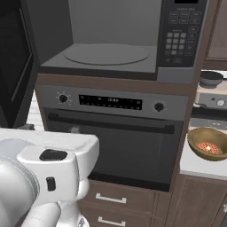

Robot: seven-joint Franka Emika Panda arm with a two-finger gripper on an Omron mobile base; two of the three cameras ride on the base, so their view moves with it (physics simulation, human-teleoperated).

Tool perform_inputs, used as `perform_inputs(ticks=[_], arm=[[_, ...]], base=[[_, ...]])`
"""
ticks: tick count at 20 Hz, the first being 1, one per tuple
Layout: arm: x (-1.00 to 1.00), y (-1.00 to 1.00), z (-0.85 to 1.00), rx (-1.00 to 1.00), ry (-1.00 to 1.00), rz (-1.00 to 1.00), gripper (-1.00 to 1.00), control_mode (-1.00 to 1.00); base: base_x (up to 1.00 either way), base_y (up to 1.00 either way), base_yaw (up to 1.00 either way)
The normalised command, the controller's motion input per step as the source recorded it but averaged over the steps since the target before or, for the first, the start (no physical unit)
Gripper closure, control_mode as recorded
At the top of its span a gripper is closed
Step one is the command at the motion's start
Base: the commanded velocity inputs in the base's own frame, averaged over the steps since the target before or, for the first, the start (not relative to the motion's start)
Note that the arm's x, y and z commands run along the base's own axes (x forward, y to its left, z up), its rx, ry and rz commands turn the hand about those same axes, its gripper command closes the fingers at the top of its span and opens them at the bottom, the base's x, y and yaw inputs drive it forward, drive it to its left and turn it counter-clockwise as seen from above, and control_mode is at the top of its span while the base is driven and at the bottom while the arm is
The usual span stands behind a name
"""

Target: Open the microwave, place the bowl with waffle inside the microwave, then close the microwave door and turn it on.

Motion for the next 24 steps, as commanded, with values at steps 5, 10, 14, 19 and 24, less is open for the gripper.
perform_inputs(ticks=[5, 10, 14, 19, 24], arm=[[0.37, 0.00, 0.00, 0.00, 0.09, 0.00, -1.00, -1.00], [0.21, 0.00, 0.00, 0.00, 0.03, 0.00, -1.00, -1.00], [0.13, 0.00, 0.00, 0.00, 0.02, 0.00, -1.00, -1.00], [0.09, 0.00, 0.00, 0.00, 0.04, 0.00, -1.00, -1.00], [0.17, 0.00, 0.00, 0.00, 0.13, 0.00, -1.00, -1.00]], base=[[0.00, 0.00, 0.00], [0.00, 0.00, 0.00], [0.00, 0.00, 0.00], [0.00, 0.00, 0.00], [0.00, 0.00, 0.00]])
